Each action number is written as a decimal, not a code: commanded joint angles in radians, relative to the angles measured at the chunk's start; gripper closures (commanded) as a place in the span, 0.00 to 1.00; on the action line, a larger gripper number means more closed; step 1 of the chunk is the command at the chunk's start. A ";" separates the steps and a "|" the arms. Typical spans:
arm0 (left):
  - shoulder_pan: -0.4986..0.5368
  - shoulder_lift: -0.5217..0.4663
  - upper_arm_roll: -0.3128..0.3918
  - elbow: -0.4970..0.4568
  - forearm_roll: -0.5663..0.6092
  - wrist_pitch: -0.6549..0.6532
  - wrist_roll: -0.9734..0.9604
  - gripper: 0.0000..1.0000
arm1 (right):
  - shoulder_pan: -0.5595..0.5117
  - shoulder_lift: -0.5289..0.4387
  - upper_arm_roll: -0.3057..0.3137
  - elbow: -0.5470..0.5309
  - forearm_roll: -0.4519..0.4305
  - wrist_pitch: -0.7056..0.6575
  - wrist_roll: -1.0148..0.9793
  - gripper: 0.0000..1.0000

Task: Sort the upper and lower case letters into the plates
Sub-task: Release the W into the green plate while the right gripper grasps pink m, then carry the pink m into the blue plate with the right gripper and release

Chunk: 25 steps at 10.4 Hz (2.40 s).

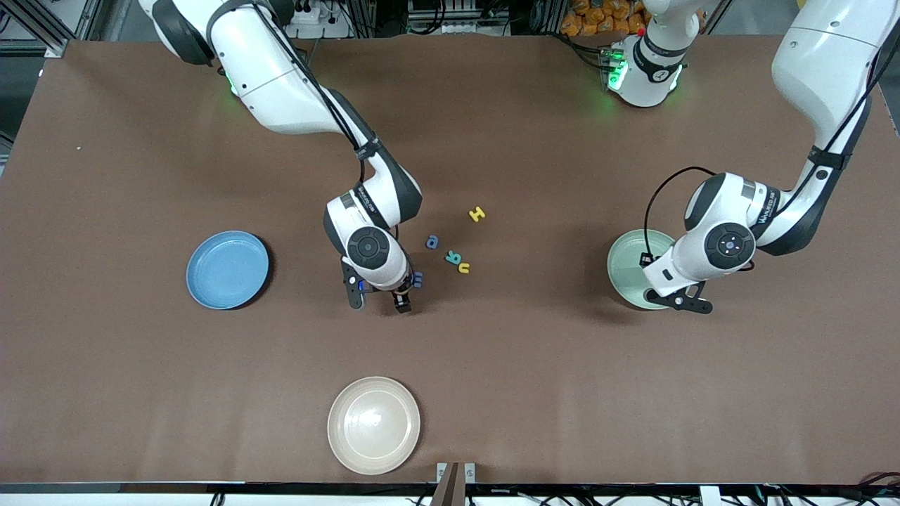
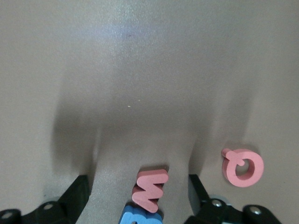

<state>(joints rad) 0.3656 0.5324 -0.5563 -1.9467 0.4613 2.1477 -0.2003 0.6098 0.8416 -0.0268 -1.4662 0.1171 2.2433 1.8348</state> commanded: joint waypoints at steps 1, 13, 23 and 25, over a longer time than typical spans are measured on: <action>-0.025 -0.022 0.006 -0.001 -0.023 0.004 0.013 0.00 | 0.013 -0.010 -0.007 -0.019 0.012 0.015 0.015 0.34; -0.155 -0.094 -0.004 0.094 -0.143 0.000 -0.014 0.00 | -0.097 -0.119 0.025 -0.029 0.056 -0.132 -0.167 1.00; -0.595 -0.089 0.228 0.160 -0.369 0.004 -0.362 0.00 | -0.465 -0.464 0.016 -0.369 0.065 -0.380 -0.854 1.00; -0.747 -0.071 0.336 0.201 -0.411 0.004 -0.480 0.00 | -0.540 -0.487 0.016 -0.462 0.065 -0.326 -0.983 1.00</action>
<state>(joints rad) -0.2894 0.4488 -0.2988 -1.7857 0.0840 2.1565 -0.6099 0.1198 0.4142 -0.0255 -1.8190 0.1730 1.8639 0.9293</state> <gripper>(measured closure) 0.000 0.727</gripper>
